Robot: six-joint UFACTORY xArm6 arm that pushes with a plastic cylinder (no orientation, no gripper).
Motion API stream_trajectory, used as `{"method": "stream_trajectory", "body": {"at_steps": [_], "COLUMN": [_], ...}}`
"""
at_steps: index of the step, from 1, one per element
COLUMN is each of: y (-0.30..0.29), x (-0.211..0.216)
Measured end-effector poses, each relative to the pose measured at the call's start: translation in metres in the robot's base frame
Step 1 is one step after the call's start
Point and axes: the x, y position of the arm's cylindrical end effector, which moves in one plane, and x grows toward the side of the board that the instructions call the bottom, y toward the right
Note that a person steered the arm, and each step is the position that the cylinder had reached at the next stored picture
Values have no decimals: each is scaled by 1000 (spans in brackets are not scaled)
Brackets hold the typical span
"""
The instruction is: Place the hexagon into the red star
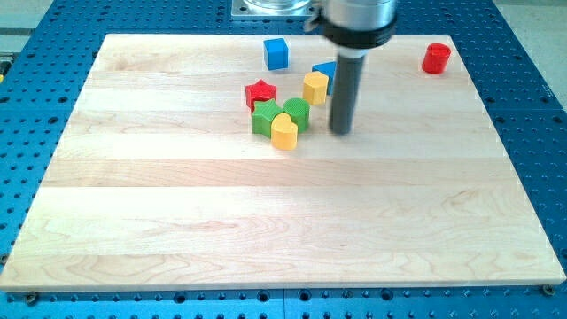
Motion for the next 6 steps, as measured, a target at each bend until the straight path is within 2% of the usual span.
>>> {"method": "stream_trajectory", "body": {"at_steps": [1, 2, 6], "y": [22, 7, -67], "x": [-50, -70, -49]}}
